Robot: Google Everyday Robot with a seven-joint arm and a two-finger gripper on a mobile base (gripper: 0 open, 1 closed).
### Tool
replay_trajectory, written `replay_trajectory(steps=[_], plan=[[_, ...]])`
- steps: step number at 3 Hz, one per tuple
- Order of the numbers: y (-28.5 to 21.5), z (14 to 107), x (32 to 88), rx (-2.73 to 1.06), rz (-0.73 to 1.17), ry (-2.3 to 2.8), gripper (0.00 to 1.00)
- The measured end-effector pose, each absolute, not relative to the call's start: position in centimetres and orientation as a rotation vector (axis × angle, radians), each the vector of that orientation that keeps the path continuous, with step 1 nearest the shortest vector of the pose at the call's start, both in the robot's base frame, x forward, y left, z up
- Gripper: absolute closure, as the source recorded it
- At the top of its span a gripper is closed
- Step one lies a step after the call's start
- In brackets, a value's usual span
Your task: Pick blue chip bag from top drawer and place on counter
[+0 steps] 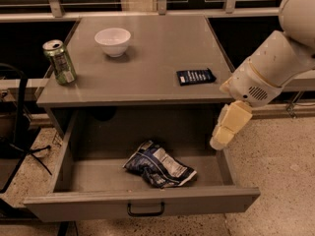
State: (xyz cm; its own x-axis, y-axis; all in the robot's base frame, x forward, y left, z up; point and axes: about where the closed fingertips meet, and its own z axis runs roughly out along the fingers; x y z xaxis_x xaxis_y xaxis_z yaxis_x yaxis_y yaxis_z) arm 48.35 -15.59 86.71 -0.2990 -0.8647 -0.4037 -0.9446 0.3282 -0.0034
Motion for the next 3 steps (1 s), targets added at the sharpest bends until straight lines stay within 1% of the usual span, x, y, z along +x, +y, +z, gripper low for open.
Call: replay_trajectory(steps=[2, 3], plan=[[-14.8, 81.1, 47.7, -1.421, 0.509, 2.436, 0.00], [-13.1, 78.9, 47.0, -1.358, 0.574, 2.441, 0.00]])
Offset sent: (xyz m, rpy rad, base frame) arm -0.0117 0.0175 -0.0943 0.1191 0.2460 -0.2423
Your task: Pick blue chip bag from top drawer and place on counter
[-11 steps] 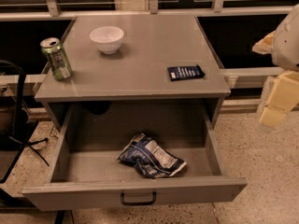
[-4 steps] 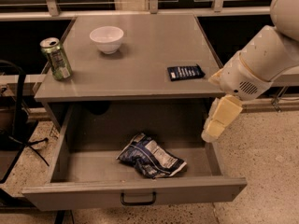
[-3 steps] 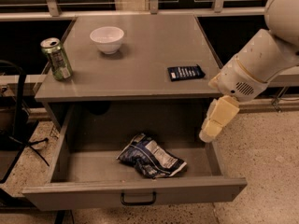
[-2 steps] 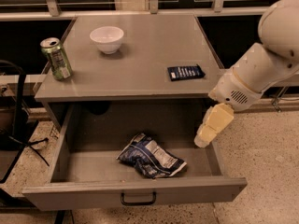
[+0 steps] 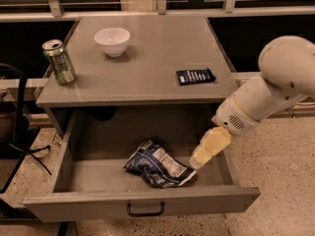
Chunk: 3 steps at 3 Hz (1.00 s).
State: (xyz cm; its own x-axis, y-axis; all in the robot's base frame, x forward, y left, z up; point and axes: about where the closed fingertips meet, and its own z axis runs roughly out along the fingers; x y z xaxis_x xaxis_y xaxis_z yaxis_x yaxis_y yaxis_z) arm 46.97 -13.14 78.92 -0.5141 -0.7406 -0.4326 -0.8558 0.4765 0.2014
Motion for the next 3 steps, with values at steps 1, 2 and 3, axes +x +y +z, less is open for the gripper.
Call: replay_trajectory(steps=[1, 2, 3], plan=[[-11.2, 77.2, 46.7, -1.309, 0.613, 2.398, 0.00], [-9.2, 76.0, 47.2, -1.268, 0.607, 2.343, 0.00], [-7.6, 75.2, 48.1, -1.233, 0.577, 2.267, 0.00]])
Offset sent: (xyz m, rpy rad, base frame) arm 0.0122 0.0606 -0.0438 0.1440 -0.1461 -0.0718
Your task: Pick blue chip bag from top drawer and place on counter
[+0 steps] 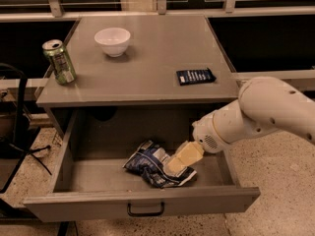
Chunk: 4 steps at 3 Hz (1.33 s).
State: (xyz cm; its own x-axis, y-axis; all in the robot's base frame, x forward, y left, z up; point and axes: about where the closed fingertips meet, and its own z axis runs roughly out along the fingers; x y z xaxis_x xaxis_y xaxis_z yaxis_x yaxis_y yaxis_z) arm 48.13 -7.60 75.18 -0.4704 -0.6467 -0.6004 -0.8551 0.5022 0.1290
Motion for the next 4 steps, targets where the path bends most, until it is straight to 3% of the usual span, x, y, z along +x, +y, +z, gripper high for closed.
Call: replay_trajectory(steps=[4], plan=[[-7.6, 72.6, 50.2, -1.168, 0.490, 2.215, 0.00]])
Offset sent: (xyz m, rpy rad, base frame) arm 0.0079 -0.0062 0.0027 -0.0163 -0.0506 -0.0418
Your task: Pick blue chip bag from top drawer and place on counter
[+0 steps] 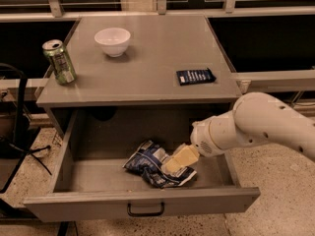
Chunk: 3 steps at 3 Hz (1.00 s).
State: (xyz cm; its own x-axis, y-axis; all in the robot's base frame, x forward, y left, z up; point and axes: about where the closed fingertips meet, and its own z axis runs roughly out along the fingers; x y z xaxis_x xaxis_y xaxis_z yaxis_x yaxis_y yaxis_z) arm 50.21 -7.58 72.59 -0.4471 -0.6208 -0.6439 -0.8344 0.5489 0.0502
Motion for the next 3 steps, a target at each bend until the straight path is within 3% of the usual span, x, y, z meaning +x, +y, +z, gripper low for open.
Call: replay_trajectory(steps=[1, 2, 3], plan=[[-6.0, 71.3, 51.4, -1.174, 0.488, 2.171, 0.05], [-4.8, 70.6, 51.8, -1.194, 0.490, 2.152, 0.20], [-2.6, 68.5, 51.8, -1.250, 0.501, 2.150, 0.16]])
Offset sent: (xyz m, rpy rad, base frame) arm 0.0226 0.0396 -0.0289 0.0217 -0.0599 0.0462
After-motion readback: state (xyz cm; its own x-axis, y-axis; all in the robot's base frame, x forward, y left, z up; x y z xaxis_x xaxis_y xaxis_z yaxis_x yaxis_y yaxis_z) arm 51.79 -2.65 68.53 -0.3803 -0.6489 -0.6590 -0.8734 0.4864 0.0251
